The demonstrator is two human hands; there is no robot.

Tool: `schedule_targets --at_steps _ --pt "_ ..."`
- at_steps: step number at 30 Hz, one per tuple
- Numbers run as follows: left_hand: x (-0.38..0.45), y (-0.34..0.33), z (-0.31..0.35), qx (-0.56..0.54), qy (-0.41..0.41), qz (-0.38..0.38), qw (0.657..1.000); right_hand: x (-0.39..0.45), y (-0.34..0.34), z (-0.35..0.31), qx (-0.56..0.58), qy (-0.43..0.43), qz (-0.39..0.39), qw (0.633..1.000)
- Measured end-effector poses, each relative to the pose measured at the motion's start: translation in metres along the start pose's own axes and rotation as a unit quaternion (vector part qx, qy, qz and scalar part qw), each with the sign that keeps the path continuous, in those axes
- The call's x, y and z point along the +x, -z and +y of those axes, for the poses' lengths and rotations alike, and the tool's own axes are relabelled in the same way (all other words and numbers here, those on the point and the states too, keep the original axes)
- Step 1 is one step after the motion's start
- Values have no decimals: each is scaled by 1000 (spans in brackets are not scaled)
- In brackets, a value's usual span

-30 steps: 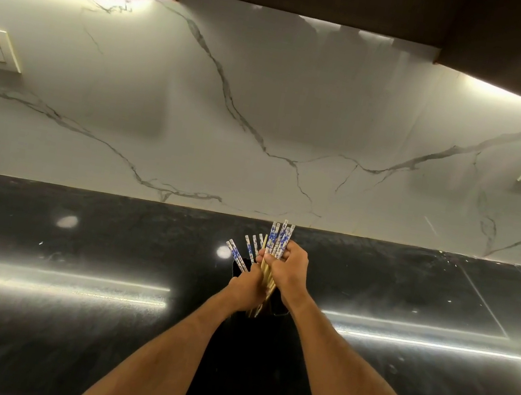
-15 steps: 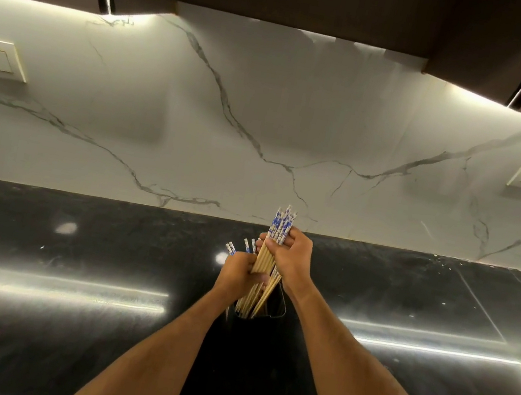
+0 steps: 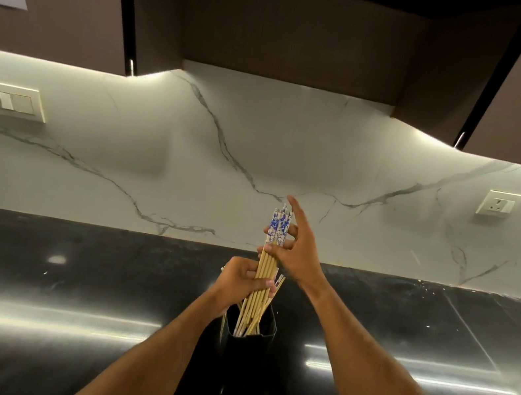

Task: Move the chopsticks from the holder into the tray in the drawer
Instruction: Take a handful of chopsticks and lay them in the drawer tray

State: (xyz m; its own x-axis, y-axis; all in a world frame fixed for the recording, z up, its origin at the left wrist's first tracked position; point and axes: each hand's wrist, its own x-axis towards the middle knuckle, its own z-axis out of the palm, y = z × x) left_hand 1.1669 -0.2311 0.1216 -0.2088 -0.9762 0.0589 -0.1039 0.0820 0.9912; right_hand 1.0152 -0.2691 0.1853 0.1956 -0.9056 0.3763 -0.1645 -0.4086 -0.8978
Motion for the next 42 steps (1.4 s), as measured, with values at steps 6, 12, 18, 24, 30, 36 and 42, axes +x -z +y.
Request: schedule_targets --at_steps 6,12,18,24,30,36,42 --pt "-22 -10 19 2 -3 -30 1000 -14 11 -14 -44 19 13 999" --pt "-37 -17 28 -5 4 -32 999 -30 12 -24 -60 30 28 997" --pt "-51 -18 30 3 21 -46 999 -42 8 -31 -53 18 14 998" --pt "-61 -18 32 21 16 -56 998 -57 6 -42 -39 -11 27 999" --pt "-72 -18 24 45 18 -52 997 -79 -3 -44 38 -125 73 989" --pt "-95 -18 8 -2 56 -40 998 -103 -15 -35 115 -158 125 973" --pt "-107 -24 -4 47 99 -59 992 -132 -15 -19 209 -208 159 942"
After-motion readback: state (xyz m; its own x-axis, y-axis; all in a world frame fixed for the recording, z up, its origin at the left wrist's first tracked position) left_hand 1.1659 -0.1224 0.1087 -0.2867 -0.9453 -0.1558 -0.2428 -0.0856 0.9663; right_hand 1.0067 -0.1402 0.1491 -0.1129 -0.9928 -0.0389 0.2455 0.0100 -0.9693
